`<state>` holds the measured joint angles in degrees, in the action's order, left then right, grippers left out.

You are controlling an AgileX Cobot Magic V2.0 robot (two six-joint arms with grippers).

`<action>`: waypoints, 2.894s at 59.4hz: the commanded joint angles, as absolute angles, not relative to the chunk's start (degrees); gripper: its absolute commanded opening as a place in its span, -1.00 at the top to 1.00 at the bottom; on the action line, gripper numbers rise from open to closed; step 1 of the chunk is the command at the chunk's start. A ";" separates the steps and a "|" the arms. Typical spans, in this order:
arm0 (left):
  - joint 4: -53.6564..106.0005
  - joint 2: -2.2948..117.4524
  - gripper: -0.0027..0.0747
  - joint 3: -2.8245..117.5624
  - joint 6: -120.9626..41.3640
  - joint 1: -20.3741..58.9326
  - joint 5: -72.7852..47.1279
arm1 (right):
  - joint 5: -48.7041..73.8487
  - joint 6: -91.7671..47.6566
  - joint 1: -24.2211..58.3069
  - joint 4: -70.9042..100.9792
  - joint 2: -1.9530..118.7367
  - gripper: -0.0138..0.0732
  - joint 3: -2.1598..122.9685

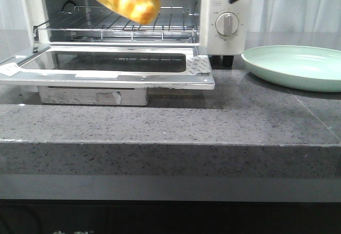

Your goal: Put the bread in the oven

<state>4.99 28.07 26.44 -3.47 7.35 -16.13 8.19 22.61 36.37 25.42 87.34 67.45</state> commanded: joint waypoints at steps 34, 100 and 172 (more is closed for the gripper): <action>5.30 28.10 0.98 27.98 -3.32 7.12 -11.98 | 0.00 21.98 31.47 25.85 98.77 -0.10 81.16; 5.30 28.10 0.98 27.98 -3.32 7.12 -11.98 | 20.85 21.98 31.47 2.09 83.40 0.74 77.69; 5.30 28.10 0.98 27.98 -3.32 7.12 -11.98 | 20.13 22.03 14.82 -11.54 22.50 0.84 29.03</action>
